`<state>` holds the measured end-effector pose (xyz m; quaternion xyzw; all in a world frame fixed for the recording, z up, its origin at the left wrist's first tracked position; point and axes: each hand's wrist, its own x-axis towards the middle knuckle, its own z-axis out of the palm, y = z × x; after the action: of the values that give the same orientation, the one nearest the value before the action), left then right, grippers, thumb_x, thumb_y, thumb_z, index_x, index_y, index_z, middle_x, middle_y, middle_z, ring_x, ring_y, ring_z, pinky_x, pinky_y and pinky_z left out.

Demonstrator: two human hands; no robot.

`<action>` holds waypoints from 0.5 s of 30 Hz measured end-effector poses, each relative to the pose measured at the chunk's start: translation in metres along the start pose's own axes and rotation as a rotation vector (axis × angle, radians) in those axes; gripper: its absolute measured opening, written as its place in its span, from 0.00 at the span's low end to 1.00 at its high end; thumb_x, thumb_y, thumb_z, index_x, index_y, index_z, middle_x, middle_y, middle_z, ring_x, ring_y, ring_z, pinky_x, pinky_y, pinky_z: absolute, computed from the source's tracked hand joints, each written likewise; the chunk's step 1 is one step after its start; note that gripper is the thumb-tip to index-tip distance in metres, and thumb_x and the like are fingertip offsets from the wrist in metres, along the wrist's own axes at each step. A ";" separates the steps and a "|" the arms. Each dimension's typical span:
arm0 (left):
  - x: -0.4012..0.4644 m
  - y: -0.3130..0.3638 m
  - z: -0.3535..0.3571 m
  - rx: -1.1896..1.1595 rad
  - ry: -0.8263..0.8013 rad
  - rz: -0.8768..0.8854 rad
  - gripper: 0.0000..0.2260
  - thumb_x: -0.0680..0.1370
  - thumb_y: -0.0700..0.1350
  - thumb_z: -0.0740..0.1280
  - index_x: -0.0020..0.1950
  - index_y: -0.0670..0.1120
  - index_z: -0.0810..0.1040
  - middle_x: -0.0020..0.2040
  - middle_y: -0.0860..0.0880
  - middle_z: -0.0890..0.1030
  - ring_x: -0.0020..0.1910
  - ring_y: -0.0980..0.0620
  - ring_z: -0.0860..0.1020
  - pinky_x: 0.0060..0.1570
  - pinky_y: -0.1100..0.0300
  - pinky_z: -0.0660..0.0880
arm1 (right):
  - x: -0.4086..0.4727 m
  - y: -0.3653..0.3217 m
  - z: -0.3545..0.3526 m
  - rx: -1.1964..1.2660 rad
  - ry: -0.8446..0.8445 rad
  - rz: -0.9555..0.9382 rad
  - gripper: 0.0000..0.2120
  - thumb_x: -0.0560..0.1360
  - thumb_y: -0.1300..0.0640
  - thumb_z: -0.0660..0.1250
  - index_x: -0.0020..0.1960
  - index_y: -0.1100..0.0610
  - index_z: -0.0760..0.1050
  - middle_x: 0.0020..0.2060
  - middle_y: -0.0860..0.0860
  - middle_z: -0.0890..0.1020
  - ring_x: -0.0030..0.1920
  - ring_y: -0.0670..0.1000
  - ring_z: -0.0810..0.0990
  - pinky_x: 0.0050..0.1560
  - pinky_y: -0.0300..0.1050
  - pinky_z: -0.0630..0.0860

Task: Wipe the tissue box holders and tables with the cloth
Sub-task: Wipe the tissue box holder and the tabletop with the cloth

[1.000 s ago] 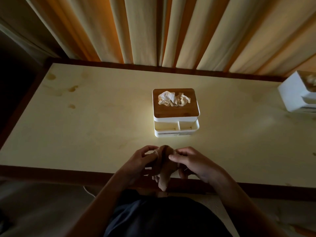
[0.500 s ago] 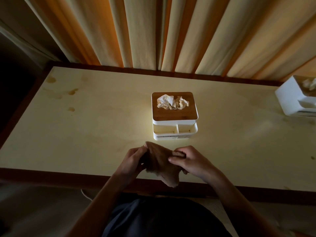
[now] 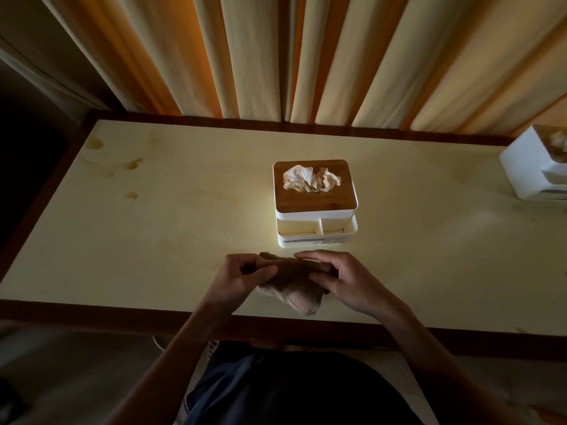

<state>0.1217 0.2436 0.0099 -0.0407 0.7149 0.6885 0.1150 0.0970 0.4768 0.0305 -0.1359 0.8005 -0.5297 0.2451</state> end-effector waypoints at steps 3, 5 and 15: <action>0.000 0.005 -0.002 0.079 -0.029 0.064 0.03 0.70 0.36 0.74 0.43 0.38 0.85 0.40 0.49 0.84 0.40 0.51 0.81 0.40 0.59 0.76 | -0.002 0.004 -0.001 -0.056 0.049 -0.093 0.20 0.78 0.67 0.68 0.65 0.50 0.80 0.58 0.42 0.83 0.61 0.39 0.80 0.62 0.37 0.75; 0.001 0.009 -0.003 0.151 -0.043 0.121 0.05 0.70 0.32 0.75 0.44 0.39 0.86 0.43 0.51 0.84 0.44 0.52 0.83 0.43 0.62 0.77 | -0.004 0.005 -0.003 -0.097 0.070 -0.149 0.19 0.77 0.67 0.69 0.65 0.52 0.80 0.57 0.41 0.83 0.60 0.39 0.81 0.60 0.36 0.76; 0.006 0.018 -0.007 0.360 -0.022 0.202 0.10 0.68 0.33 0.76 0.43 0.46 0.87 0.44 0.52 0.84 0.47 0.51 0.82 0.48 0.48 0.79 | -0.005 0.013 -0.018 -0.535 0.035 -0.397 0.23 0.77 0.63 0.69 0.69 0.46 0.76 0.54 0.50 0.86 0.51 0.49 0.85 0.46 0.51 0.81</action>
<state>0.1111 0.2378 0.0263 0.0597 0.8255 0.5581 0.0585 0.0925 0.4984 0.0251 -0.3397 0.8731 -0.3405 0.0791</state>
